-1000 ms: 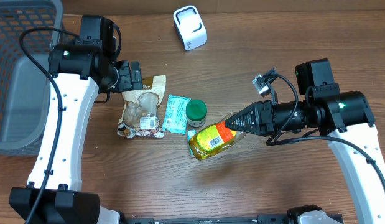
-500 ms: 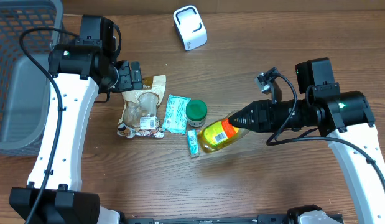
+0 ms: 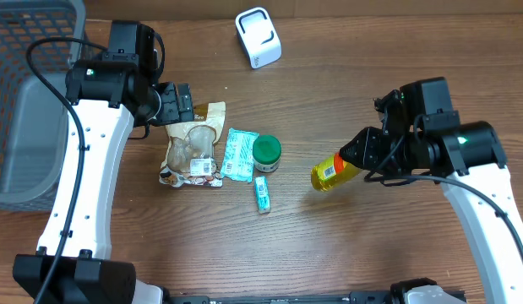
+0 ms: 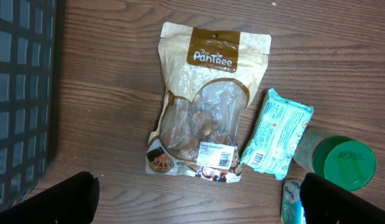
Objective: Scan the item barcode
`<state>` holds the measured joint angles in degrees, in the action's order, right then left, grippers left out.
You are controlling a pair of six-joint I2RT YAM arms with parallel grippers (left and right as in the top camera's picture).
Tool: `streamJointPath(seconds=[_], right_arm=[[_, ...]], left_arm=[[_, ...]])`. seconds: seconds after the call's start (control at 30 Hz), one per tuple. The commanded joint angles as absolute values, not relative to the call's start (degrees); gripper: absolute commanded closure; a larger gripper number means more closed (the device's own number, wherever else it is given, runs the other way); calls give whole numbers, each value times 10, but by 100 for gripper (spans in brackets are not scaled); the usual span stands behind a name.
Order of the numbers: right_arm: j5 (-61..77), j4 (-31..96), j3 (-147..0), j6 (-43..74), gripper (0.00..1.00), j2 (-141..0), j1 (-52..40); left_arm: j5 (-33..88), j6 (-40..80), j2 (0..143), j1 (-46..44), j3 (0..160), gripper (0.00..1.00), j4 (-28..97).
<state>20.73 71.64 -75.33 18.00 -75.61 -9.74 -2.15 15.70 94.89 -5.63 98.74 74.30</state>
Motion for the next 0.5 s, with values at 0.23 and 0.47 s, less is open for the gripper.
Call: streamJointPath(seconds=[0.23,0.47], right_arm=[[122,714,-768,213,87,-829,-102],[27,707,-768,243,87,-868,-149]], left_arm=[[-19,152,954,-57,986,0,743],[-19,152,954,-57,986,0,743]])
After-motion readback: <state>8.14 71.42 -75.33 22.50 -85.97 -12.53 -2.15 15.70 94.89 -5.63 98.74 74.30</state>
